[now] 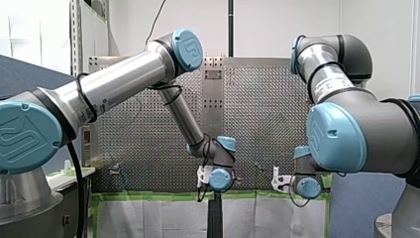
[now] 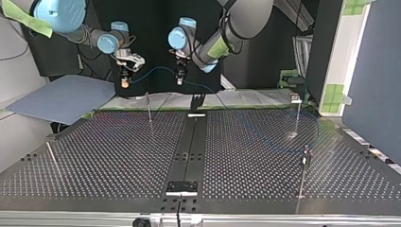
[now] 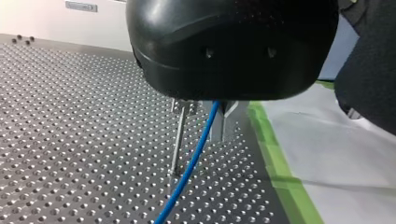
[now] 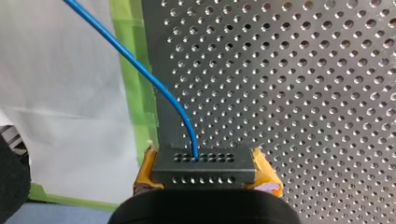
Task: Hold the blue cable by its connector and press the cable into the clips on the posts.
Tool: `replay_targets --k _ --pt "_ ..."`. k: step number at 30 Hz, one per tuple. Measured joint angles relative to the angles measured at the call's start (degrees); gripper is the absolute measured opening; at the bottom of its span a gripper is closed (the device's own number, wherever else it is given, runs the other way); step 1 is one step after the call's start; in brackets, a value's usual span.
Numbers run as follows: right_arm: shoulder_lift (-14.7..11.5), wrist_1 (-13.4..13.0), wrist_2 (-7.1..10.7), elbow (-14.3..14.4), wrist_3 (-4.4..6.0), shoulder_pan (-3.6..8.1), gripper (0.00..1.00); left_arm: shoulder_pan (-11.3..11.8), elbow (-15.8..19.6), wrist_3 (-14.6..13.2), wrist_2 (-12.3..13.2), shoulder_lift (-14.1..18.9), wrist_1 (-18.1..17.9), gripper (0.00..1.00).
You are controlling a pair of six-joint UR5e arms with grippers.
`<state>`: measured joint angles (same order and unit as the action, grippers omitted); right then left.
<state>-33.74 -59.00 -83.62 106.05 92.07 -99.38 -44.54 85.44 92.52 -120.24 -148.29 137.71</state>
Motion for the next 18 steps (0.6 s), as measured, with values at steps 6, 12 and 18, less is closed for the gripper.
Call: replay_targets --k 6,12,18 --pt "0.0 2.6 3.44 -2.2 0.41 1.66 0.00 -0.2 -2.5 1.3 1.1 -1.8 1.7 0.00" --pt "-0.1 5.6 5.25 -4.8 0.60 3.28 0.00 -0.3 -5.8 2.6 2.2 -4.9 4.9 0.00" --pt "-0.1 8.4 5.53 -7.7 1.08 4.78 0.00 -0.2 -8.9 2.8 2.9 -5.8 8.1 0.00"
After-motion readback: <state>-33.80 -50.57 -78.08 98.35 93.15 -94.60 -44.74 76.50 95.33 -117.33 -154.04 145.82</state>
